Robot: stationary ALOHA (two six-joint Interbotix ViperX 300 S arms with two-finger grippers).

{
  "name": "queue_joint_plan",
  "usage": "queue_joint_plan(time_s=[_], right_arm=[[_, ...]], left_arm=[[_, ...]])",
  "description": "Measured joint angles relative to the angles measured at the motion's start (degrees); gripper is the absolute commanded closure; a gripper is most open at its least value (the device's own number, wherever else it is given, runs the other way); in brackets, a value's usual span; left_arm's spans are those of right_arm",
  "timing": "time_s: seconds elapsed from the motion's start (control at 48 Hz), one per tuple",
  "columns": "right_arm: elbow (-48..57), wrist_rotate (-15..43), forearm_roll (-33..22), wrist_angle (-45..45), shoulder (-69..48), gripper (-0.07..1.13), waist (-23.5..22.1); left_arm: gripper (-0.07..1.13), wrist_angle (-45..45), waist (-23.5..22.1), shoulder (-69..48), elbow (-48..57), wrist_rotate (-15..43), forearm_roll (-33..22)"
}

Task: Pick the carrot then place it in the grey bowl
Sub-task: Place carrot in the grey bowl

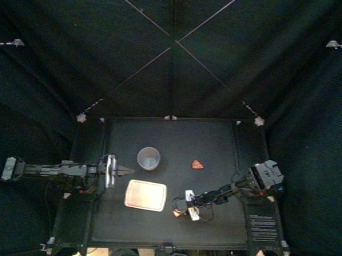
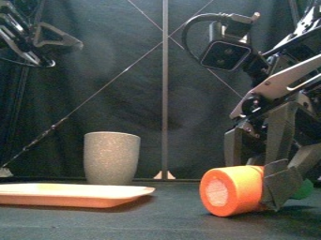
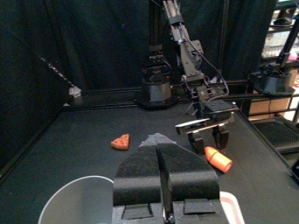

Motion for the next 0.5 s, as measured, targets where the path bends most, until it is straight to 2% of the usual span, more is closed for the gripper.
queue_joint_plan(time_s=[0.146,0.229,0.354,0.5], right_arm=[[-0.18,-0.18,-0.44,0.0,0.0,0.71,-0.26],[-0.53,-0.26,-1.32,0.18,0.0,0.8,-1.05],[-2.02,-0.09,-4.66,1.41,-0.62,0.82,-2.64],[-5.1,-0.18,-8.96,4.66,-3.69,0.82,-6.77]], left_arm=[[1.09,0.0,0.0,0.09,0.0,0.0,0.0],[1.09,-0.09,0.0,0.0,0.0,0.0,0.0],[1.09,0.0,0.0,0.09,0.0,-0.09,0.0],[1.09,0.0,0.0,0.09,-0.09,-0.09,0.0]])
